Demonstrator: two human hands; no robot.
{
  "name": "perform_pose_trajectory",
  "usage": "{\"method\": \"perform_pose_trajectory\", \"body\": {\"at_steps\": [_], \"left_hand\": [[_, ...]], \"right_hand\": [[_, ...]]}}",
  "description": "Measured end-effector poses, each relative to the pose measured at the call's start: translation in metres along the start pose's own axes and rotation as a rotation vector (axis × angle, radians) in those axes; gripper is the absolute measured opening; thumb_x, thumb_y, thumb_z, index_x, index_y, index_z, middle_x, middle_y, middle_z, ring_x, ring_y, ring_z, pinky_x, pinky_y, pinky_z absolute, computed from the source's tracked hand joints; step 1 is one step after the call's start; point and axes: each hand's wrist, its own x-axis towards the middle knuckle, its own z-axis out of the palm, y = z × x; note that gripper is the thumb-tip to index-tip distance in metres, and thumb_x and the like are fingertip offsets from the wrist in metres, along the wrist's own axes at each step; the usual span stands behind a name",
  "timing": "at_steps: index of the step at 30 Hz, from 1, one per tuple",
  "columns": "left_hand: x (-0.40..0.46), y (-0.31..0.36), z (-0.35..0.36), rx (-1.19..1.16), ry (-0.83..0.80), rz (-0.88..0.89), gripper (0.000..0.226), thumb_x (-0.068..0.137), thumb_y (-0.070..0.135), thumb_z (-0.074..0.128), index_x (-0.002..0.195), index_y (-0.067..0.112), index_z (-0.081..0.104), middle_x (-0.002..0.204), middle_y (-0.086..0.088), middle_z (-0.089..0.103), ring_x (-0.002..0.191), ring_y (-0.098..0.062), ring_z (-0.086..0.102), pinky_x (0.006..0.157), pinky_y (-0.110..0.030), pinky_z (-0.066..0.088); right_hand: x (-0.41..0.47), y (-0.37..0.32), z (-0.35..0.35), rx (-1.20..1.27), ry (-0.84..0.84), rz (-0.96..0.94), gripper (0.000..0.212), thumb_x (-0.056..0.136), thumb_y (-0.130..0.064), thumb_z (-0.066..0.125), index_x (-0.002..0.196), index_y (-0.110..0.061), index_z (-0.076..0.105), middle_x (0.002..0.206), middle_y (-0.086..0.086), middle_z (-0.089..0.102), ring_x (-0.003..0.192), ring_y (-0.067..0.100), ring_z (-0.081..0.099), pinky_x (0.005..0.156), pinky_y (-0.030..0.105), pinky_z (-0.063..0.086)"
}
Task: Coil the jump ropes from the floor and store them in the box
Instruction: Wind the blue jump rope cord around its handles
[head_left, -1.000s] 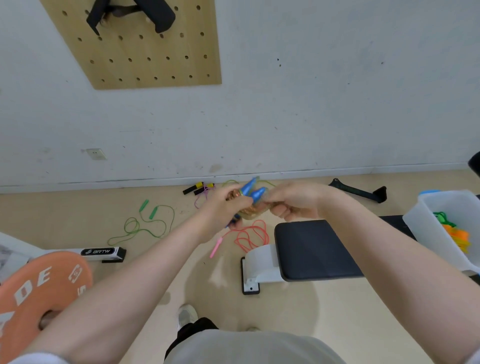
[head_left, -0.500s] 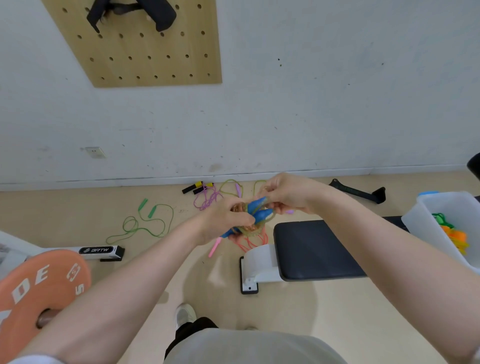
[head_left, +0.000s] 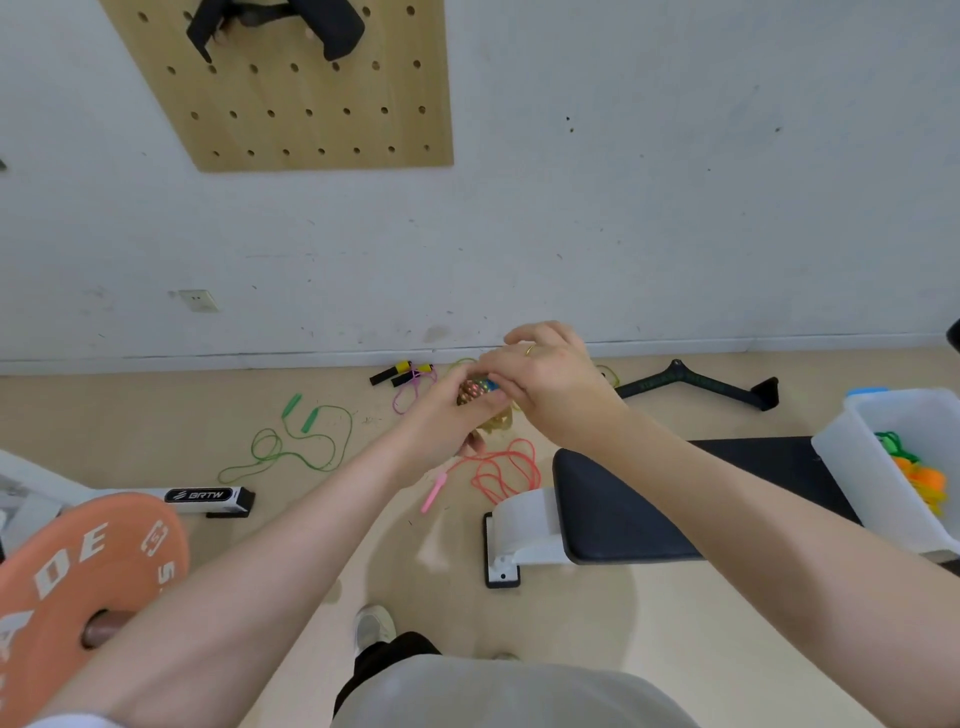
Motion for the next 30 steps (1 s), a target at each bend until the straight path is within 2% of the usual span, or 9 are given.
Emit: {"method": "perform_pose_trajectory", "body": {"at_steps": [3, 7, 10, 14, 18, 21, 24, 26, 30], "left_hand": [[-0.003, 0.001, 0.004, -0.082, 0.041, 0.04, 0.014, 0.093, 0.014, 0.055, 0.107, 0.013, 0.055, 0.075, 0.002, 0.058, 0.056, -0.011, 0.053, 0.045, -0.014, 0.037], [-0.005, 0.007, 0.01, -0.267, 0.103, 0.083, 0.024, 0.087, 0.007, 0.06, 0.109, 0.017, 0.059, 0.073, 0.007, 0.059, 0.055, 0.0, 0.054, 0.048, -0.013, 0.041], [-0.005, 0.006, 0.015, -0.295, 0.139, 0.135, 0.031, 0.086, 0.008, 0.061, 0.113, 0.023, 0.058, 0.063, 0.017, 0.058, 0.053, 0.001, 0.053, 0.049, -0.012, 0.039], [-0.002, 0.003, 0.01, -0.148, 0.137, 0.209, 0.025, 0.088, 0.007, 0.059, 0.1, 0.028, 0.06, 0.059, 0.014, 0.056, 0.053, -0.001, 0.049, 0.053, -0.017, 0.041], [-0.001, -0.001, 0.0, 0.044, 0.057, 0.201, 0.024, 0.085, 0.007, 0.061, 0.096, 0.028, 0.059, 0.072, 0.005, 0.059, 0.057, -0.003, 0.053, 0.059, -0.023, 0.045], [-0.004, 0.0, -0.003, 0.065, -0.032, 0.211, 0.03, 0.083, 0.003, 0.062, 0.095, 0.03, 0.059, 0.075, 0.005, 0.06, 0.057, -0.002, 0.054, 0.055, -0.019, 0.045], [-0.002, 0.0, -0.008, 0.012, -0.011, 0.202, 0.031, 0.083, 0.007, 0.063, 0.095, 0.035, 0.059, 0.067, 0.009, 0.061, 0.052, -0.006, 0.052, 0.053, -0.02, 0.041], [0.0, -0.001, -0.01, -0.1, 0.003, 0.17, 0.022, 0.086, 0.012, 0.059, 0.098, 0.03, 0.061, 0.065, 0.01, 0.062, 0.054, -0.013, 0.052, 0.053, -0.026, 0.039], [0.002, -0.001, -0.004, -0.347, 0.012, 0.119, 0.019, 0.081, 0.023, 0.054, 0.098, 0.014, 0.059, 0.07, -0.006, 0.059, 0.051, -0.019, 0.045, 0.048, -0.026, 0.033]], "right_hand": [[-0.004, 0.003, 0.015, 0.088, 0.131, -0.027, 0.017, 0.071, 0.0, 0.065, 0.083, -0.008, 0.072, 0.081, 0.005, 0.071, 0.091, 0.031, 0.066, 0.082, 0.039, 0.054], [-0.003, -0.01, 0.009, 0.58, 0.223, 0.351, 0.015, 0.085, -0.005, 0.058, 0.086, -0.008, 0.073, 0.124, 0.005, 0.051, 0.114, 0.024, 0.046, 0.091, 0.018, 0.033], [-0.002, -0.016, 0.005, 0.678, 0.25, 0.533, 0.01, 0.084, -0.005, 0.063, 0.082, -0.007, 0.072, 0.113, -0.006, 0.041, 0.108, 0.016, 0.042, 0.084, 0.013, 0.033], [-0.002, -0.014, 0.0, 0.662, 0.164, 0.423, 0.007, 0.081, -0.004, 0.066, 0.086, -0.005, 0.069, 0.101, -0.004, 0.049, 0.09, -0.002, 0.047, 0.075, 0.0, 0.032], [-0.001, -0.003, -0.017, 0.606, -0.085, 0.33, 0.012, 0.084, -0.011, 0.065, 0.095, -0.011, 0.065, 0.087, -0.015, 0.055, 0.083, -0.008, 0.047, 0.069, -0.001, 0.034], [0.006, 0.0, -0.021, 0.706, -0.09, 0.437, 0.008, 0.088, -0.015, 0.06, 0.08, -0.015, 0.062, 0.073, -0.011, 0.057, 0.066, -0.006, 0.05, 0.059, 0.007, 0.038], [0.01, 0.002, -0.024, 1.167, -0.099, 0.706, 0.02, 0.093, -0.012, 0.052, 0.073, -0.013, 0.057, 0.072, 0.004, 0.054, 0.06, 0.014, 0.046, 0.051, 0.018, 0.041], [0.008, 0.003, -0.025, 1.415, -0.091, 0.78, 0.022, 0.095, -0.009, 0.048, 0.074, -0.009, 0.056, 0.073, 0.006, 0.055, 0.059, 0.014, 0.047, 0.05, 0.016, 0.045], [0.005, -0.004, -0.021, 1.215, -0.029, 0.546, 0.018, 0.093, -0.004, 0.05, 0.077, -0.013, 0.054, 0.08, 0.004, 0.057, 0.07, 0.013, 0.051, 0.067, 0.019, 0.046]]}}
